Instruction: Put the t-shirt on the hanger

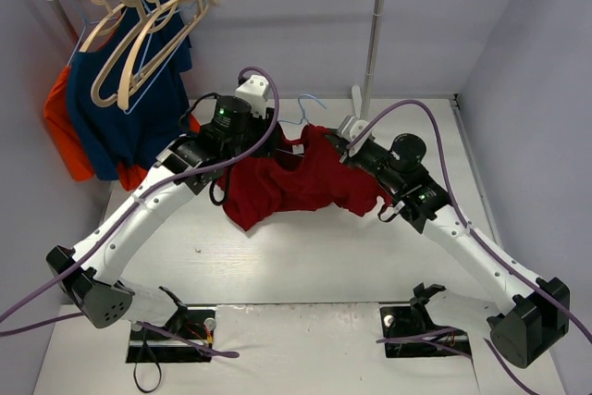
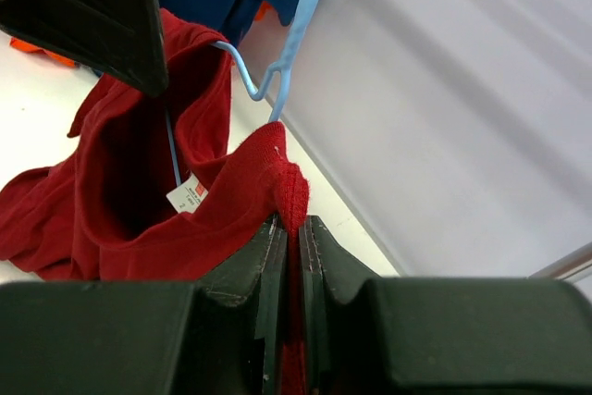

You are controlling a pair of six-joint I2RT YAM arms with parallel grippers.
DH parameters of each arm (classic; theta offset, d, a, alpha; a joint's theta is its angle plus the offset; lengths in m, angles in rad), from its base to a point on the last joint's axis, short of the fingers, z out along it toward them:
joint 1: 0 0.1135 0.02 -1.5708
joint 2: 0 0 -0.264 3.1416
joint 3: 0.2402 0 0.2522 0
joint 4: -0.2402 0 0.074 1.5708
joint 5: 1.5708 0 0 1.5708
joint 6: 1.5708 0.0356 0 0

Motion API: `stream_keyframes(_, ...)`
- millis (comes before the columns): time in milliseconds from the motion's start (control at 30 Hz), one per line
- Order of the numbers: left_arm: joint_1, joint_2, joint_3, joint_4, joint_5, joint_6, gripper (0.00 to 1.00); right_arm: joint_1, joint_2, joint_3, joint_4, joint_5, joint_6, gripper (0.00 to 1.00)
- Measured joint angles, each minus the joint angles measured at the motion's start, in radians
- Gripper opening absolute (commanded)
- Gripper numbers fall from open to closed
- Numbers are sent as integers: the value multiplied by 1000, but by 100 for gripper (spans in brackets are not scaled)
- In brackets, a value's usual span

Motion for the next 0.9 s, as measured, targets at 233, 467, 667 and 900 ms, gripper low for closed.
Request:
stream_keyframes(233,0,-43,74,-31,9,84,50,-49,-17,0,-2,-77,9,0)
stream_keyframes(467,134,-143,148,-40,212,249,52,-85,-17,0,-34,-186,12,0)
stream_keyframes(667,373,-120,140,-95,542,393,52,-91,-16,2,-53,-253,12,0)
stream_keyframes(900,395,33,142,-278,766,608,53,-99,-16,13,-72,-297,15,0)
